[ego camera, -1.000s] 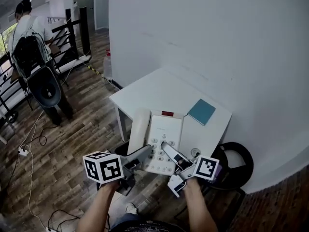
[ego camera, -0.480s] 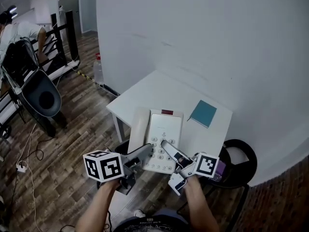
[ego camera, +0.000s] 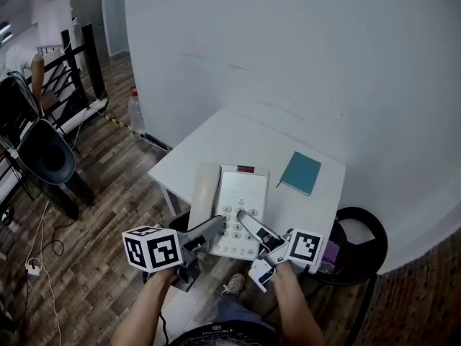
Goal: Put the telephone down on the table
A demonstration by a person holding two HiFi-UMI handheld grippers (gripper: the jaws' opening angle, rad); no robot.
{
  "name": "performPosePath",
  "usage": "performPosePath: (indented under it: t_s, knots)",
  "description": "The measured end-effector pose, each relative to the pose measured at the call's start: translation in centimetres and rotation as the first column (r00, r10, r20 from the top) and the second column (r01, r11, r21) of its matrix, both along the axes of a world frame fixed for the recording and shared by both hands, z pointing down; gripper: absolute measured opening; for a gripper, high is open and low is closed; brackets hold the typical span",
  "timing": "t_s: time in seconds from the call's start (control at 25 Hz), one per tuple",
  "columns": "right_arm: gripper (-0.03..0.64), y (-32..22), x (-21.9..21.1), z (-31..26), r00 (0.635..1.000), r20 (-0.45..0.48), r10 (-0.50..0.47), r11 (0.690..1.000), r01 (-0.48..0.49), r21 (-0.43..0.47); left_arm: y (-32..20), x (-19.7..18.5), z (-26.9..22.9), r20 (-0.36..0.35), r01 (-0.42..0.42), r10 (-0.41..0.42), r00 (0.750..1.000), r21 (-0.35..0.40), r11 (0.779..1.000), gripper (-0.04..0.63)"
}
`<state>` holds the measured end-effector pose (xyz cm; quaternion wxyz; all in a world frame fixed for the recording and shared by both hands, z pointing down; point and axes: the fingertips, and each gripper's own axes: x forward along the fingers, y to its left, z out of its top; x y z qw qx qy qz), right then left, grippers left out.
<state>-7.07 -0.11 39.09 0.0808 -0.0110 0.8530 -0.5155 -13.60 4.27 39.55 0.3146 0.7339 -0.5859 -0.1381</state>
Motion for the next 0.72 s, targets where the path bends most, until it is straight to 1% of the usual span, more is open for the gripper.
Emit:
performPosePath:
  t_s: [0.24,0.48,0.72]
  knots:
    - [0.184,-5.7,-2.1,0.3,1.0,0.02,0.009,1.0,-0.009,-0.011,-5.7,-2.1,0.2,0.019,-0.009,0.009,1.0,-0.008,1.0,0.371]
    - [0.184,-14.0,-3.8,0.9,0.999,0.012,0.03,0.999,-0.029,-0.034,-14.2,-4.0,0.6,0.017,-0.022,0.023,1.0,-0.026,0.999,0.371]
    - [0.182,-21.7,-4.3,1.6,0.998,0.002,0.057,0.996,-0.057,-0.062,-22.0,-4.5,1.1,0.016,-0.046,0.047,0.999,-0.051,0.998,0.371]
